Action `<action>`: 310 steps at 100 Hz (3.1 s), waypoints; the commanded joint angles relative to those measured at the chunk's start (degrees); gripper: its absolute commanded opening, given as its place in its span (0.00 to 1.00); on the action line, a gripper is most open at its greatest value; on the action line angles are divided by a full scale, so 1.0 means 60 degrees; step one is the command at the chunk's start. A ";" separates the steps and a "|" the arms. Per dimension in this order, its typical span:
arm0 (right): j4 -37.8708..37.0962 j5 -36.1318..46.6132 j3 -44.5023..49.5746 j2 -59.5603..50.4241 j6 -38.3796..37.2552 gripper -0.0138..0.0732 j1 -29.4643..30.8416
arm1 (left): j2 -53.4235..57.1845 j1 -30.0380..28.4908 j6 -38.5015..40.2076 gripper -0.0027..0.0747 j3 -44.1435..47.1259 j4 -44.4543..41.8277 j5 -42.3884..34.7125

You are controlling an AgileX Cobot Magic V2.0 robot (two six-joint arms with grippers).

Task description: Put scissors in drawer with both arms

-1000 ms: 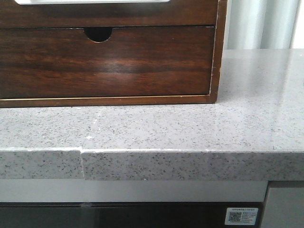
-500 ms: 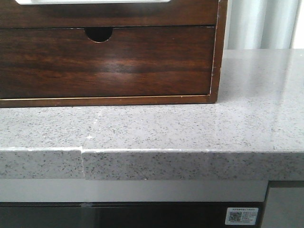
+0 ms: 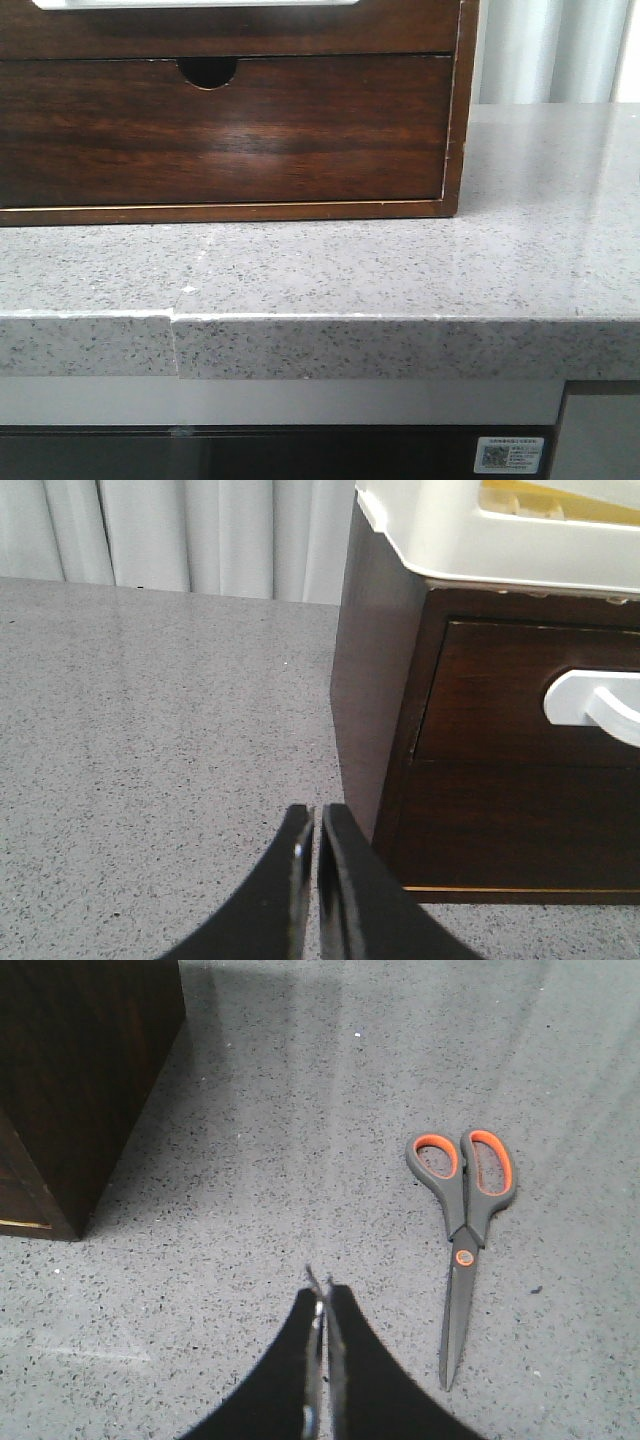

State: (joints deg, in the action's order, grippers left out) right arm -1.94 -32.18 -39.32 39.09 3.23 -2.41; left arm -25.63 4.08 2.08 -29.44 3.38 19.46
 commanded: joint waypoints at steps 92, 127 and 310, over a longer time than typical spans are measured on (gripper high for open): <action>-0.0273 0.1201 -0.0328 0.0041 0.0047 0.77 0.0050 | -0.0113 -0.0020 0.0079 0.77 -0.0341 -0.0633 -0.0804; -0.0254 0.1201 -0.0328 0.0041 0.0047 0.77 0.0050 | -0.0209 -0.0020 0.0079 0.77 -0.0305 0.6712 -0.0833; 0.0149 0.1206 -0.0328 0.0041 0.0047 0.77 0.0050 | -0.7922 -0.0020 -0.7770 0.38 -0.2451 1.7278 0.5744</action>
State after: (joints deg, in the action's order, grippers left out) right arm -0.99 -29.34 -39.32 39.09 3.25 -2.41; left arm -73.84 4.08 -44.29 -42.29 101.68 49.86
